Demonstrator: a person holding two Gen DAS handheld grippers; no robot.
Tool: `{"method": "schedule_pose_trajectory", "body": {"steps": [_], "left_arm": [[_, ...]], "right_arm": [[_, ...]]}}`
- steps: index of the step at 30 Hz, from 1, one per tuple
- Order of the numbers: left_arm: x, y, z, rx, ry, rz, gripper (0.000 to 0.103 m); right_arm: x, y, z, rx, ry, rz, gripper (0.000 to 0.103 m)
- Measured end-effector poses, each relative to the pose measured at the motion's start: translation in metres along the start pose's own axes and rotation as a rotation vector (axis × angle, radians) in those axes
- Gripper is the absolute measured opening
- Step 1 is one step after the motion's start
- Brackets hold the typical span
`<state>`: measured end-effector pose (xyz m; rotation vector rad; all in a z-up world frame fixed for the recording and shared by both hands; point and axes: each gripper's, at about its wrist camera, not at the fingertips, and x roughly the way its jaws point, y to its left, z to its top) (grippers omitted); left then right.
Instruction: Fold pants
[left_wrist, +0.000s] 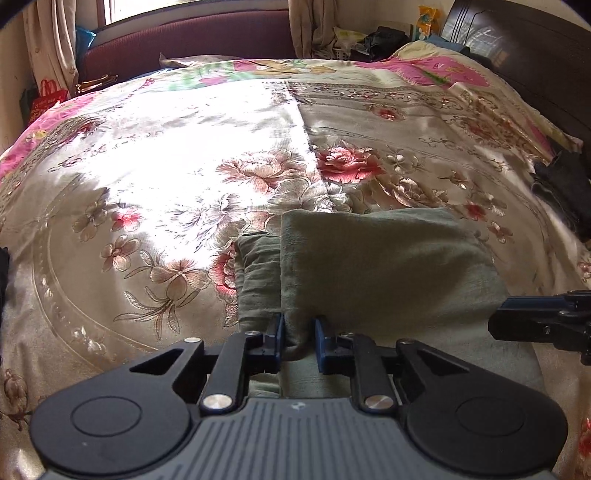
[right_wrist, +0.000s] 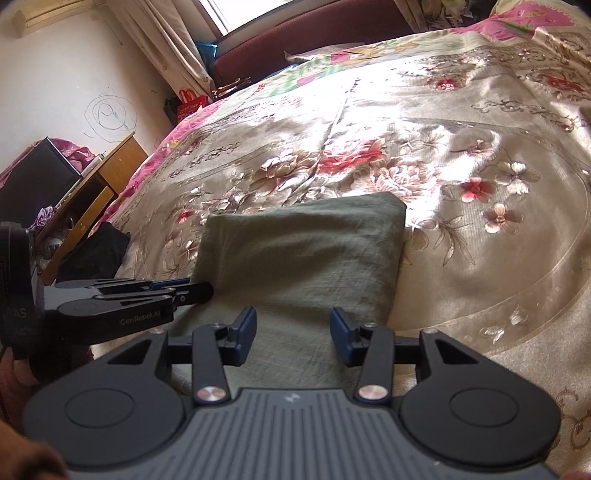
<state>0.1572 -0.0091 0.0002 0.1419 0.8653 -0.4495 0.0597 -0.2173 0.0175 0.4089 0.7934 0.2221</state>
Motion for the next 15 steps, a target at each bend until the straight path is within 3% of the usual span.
{"method": "schedule_pose_trajectory", "body": {"steps": [3, 7, 11, 13, 15], "left_arm": [[0.005, -0.003, 0.002, 0.014, 0.004, -0.001, 0.039], [-0.004, 0.000, 0.001, 0.023, -0.014, -0.009, 0.023], [-0.023, 0.013, -0.002, 0.034, -0.033, -0.003, 0.021], [-0.030, 0.025, -0.006, 0.001, -0.049, 0.019, 0.021], [-0.038, 0.039, -0.010, -0.057, -0.087, -0.007, 0.021]], "right_arm": [[-0.003, -0.008, 0.001, 0.035, -0.007, -0.001, 0.045], [0.000, -0.013, 0.002, 0.049, 0.003, -0.017, 0.045], [0.000, -0.008, 0.005, 0.042, -0.011, -0.006, 0.045], [0.001, -0.003, 0.007, 0.031, -0.017, -0.007, 0.045], [0.002, 0.003, 0.007, 0.013, -0.023, -0.007, 0.046]]}}
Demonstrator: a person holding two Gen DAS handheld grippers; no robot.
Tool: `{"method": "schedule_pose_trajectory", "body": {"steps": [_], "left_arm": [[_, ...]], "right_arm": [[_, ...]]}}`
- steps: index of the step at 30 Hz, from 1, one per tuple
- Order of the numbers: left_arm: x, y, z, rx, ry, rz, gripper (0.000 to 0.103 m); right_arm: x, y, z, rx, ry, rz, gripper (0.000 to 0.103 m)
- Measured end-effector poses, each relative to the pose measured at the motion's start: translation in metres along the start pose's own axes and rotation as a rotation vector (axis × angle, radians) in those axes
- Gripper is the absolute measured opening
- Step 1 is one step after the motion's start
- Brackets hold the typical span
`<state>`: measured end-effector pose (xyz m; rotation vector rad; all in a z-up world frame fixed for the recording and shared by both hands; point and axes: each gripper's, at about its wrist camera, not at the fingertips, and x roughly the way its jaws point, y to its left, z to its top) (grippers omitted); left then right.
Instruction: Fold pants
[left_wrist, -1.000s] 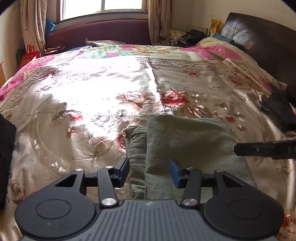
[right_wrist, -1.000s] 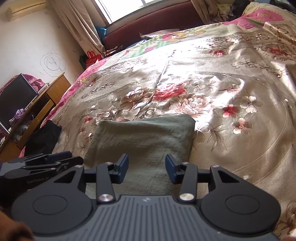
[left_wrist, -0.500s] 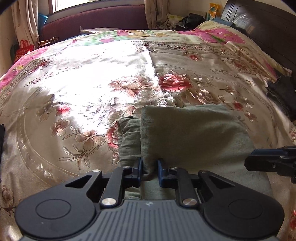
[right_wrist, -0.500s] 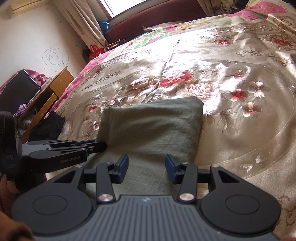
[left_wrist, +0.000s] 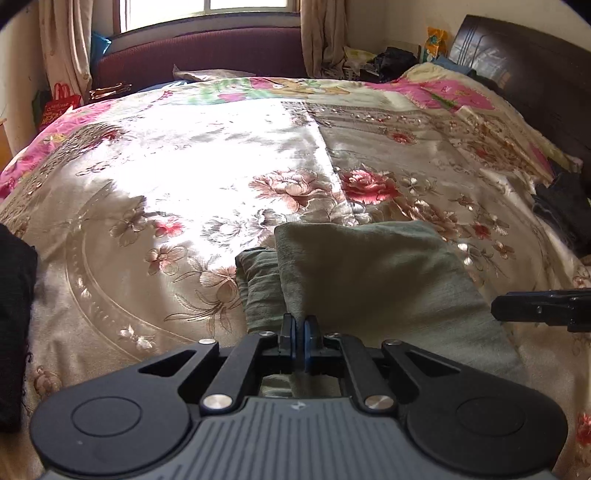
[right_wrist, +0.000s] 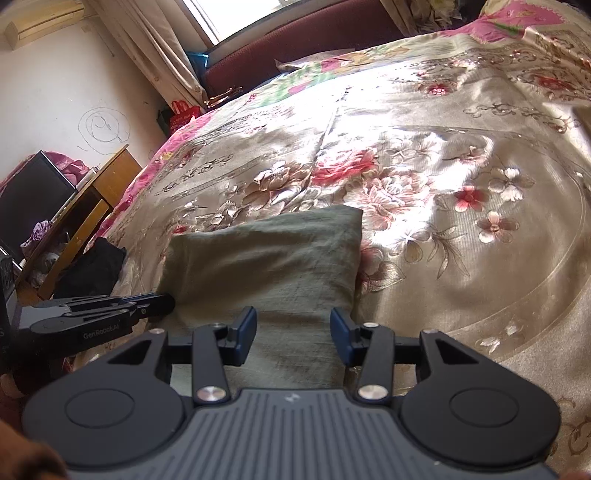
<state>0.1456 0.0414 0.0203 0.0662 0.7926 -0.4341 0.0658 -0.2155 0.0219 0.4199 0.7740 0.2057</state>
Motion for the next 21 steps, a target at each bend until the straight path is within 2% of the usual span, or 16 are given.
{"method": "schedule_pose_trajectory", "body": {"steps": [2, 4, 5, 7, 11, 16, 19, 21], "left_arm": [[-0.002, 0.017, -0.007, -0.093, -0.019, -0.019, 0.021], [0.012, 0.028, -0.019, -0.135, 0.013, 0.005, 0.022], [0.021, 0.029, -0.026, -0.118, 0.034, 0.026, 0.022], [0.024, 0.023, -0.030, -0.066, 0.024, 0.046, 0.023], [0.013, 0.023, -0.017, -0.052, -0.011, 0.071, 0.025], [0.003, 0.032, -0.006, -0.071, -0.045, 0.176, 0.027], [-0.012, 0.020, -0.001, -0.031, -0.121, 0.197, 0.027], [-0.009, 0.012, 0.004, 0.003, -0.131, 0.173, 0.027]], "right_arm": [[0.004, 0.008, -0.001, -0.029, 0.001, 0.003, 0.046], [0.012, 0.016, -0.003, -0.049, 0.016, 0.007, 0.046], [0.016, 0.018, -0.004, -0.050, 0.027, 0.009, 0.046], [0.024, 0.023, -0.005, -0.054, 0.043, 0.011, 0.046], [0.026, 0.029, -0.003, -0.053, 0.035, 0.017, 0.046], [0.033, 0.047, -0.007, -0.143, 0.050, -0.022, 0.046], [0.039, 0.056, -0.012, -0.195, 0.069, -0.041, 0.046], [0.042, 0.058, -0.015, -0.197, 0.082, -0.033, 0.046]]}}
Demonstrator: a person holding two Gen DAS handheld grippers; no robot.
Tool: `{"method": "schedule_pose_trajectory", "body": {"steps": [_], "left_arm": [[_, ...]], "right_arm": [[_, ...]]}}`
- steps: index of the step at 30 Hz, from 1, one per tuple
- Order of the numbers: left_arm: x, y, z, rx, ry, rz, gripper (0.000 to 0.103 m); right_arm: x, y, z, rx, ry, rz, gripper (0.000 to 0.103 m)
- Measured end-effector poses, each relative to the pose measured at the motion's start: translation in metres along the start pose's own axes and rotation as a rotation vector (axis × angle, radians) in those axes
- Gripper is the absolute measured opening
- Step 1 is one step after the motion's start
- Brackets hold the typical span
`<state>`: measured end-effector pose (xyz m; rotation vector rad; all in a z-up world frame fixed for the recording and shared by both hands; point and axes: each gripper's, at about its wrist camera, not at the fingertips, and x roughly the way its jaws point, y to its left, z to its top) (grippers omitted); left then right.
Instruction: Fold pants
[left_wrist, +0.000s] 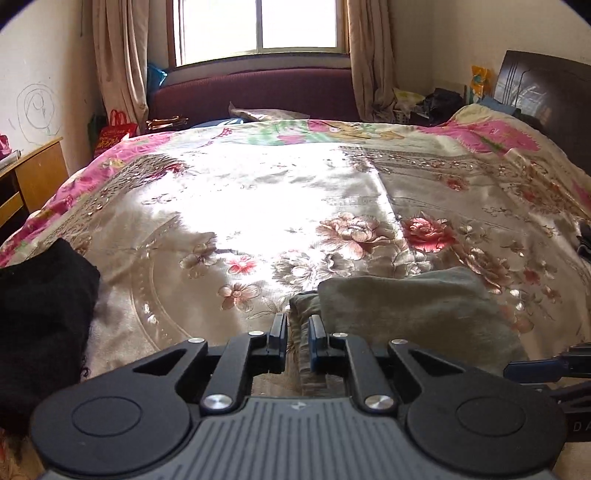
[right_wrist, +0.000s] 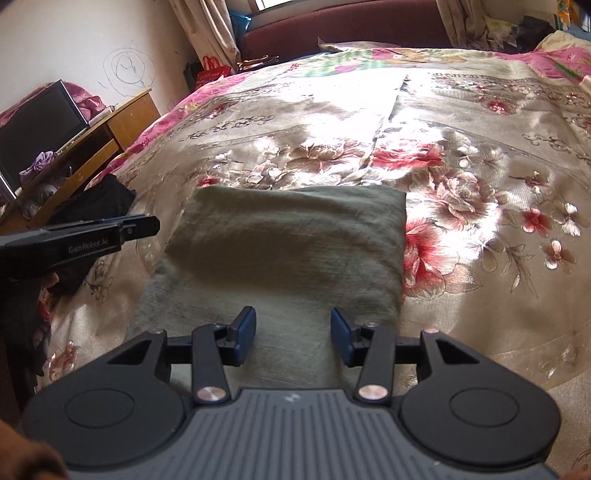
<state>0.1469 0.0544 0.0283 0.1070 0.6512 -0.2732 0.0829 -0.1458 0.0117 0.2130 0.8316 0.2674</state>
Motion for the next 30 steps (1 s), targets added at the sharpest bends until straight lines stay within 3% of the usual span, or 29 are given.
{"method": "schedule_pose_trajectory", "body": {"steps": [5, 9, 13, 18, 23, 30], "left_arm": [[0.036, -0.020, 0.000, 0.065, 0.076, 0.000, 0.028], [0.057, -0.019, -0.004, 0.064, 0.119, 0.046, 0.041], [0.049, -0.011, -0.003, 0.028, 0.109, 0.054, 0.051], [0.027, -0.006, -0.016, 0.035, 0.084, 0.101, 0.051], [0.020, -0.001, -0.039, 0.063, 0.137, 0.131, 0.051], [-0.003, 0.010, -0.067, 0.003, 0.168, 0.135, 0.051]], "right_arm": [[0.001, 0.003, -0.002, -0.005, 0.017, -0.005, 0.047], [-0.002, 0.005, -0.003, -0.007, 0.024, -0.004, 0.048], [-0.006, 0.009, -0.007, -0.014, 0.026, 0.001, 0.050], [-0.011, 0.018, -0.023, -0.027, 0.028, 0.007, 0.055], [-0.014, 0.030, -0.029, -0.082, 0.030, -0.019, 0.058], [-0.025, 0.035, -0.040, -0.102, 0.048, -0.031, 0.058]]}}
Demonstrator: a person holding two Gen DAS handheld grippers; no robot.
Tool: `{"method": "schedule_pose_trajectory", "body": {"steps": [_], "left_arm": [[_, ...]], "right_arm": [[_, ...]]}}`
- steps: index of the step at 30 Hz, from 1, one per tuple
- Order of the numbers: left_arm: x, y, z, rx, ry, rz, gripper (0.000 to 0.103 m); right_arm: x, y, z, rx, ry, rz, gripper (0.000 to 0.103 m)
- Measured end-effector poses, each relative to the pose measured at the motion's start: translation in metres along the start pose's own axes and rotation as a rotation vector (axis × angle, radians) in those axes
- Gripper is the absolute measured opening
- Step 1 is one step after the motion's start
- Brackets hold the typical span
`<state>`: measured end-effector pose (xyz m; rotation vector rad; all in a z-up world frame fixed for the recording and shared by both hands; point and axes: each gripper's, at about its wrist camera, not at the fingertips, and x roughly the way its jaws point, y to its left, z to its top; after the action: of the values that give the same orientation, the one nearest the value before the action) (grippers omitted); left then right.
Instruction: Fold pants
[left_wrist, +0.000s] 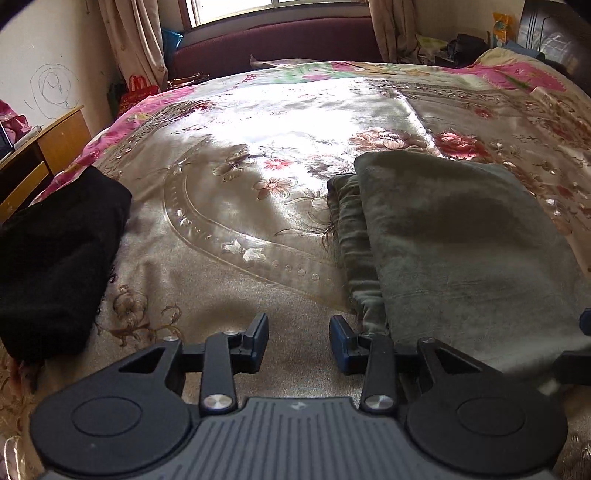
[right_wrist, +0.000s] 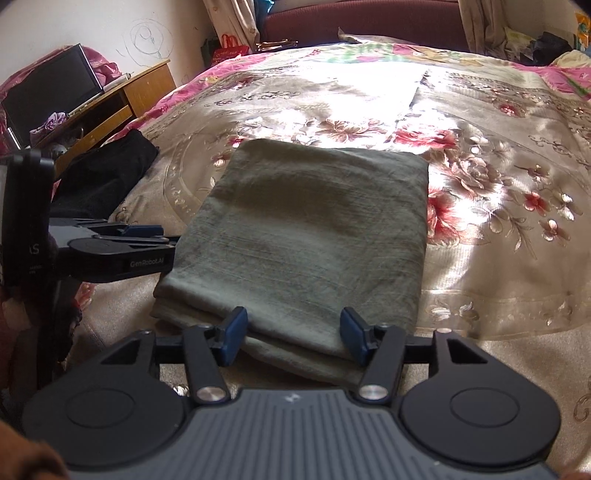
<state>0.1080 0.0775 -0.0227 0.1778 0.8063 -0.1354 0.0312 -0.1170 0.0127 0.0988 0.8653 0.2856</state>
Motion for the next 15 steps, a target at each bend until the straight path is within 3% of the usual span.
{"method": "schedule_pose_trajectory", "body": {"steps": [9, 15], "left_arm": [[-0.031, -0.008, -0.002, -0.072, -0.089, -0.048, 0.051], [-0.030, -0.018, -0.009, -0.021, -0.109, 0.004, 0.052]], "right_arm": [[-0.006, 0.002, -0.001, -0.001, -0.001, -0.015, 0.057], [-0.006, 0.005, -0.003, -0.010, 0.008, -0.031, 0.057]]}}
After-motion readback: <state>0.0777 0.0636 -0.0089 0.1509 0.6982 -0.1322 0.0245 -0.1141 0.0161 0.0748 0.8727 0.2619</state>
